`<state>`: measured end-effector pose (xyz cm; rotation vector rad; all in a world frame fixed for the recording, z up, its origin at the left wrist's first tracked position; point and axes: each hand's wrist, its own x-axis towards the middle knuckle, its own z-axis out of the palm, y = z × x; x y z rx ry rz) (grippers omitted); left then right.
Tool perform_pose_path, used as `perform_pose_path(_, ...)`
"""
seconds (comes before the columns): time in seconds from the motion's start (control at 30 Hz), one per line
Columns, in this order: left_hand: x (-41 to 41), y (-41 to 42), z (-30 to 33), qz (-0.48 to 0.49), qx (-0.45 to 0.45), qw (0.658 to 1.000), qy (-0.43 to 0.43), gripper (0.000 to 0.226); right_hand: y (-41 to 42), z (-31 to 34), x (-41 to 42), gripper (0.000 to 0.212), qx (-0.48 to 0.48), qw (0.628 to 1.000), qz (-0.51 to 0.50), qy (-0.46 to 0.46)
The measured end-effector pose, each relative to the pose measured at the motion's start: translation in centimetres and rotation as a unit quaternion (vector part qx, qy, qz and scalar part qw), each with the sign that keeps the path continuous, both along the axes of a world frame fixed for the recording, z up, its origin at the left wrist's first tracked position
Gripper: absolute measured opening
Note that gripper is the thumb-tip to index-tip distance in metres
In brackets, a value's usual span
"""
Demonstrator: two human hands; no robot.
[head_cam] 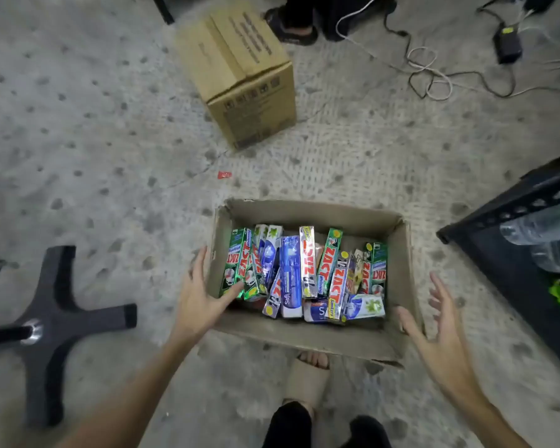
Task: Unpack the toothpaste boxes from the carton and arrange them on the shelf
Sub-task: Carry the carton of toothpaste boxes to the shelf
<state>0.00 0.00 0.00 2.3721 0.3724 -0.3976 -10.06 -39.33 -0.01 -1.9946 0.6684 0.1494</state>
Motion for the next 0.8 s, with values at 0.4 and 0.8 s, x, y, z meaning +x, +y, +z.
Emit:
perform_pose_path(0.4,5.0,1.6,-7.8,-0.016,-0.127,0.992,0.019,0.082,-0.3,-9.1,4.5,0.093,-0.058,0.997,0.017,0.049)
perform_pose_path(0.8,4.6,0.5,-7.0,-0.024,-0.129,0.991,0.005,0.067,-1.3,-8.0,3.5,0.075,-0.114,0.992,0.061,0.009)
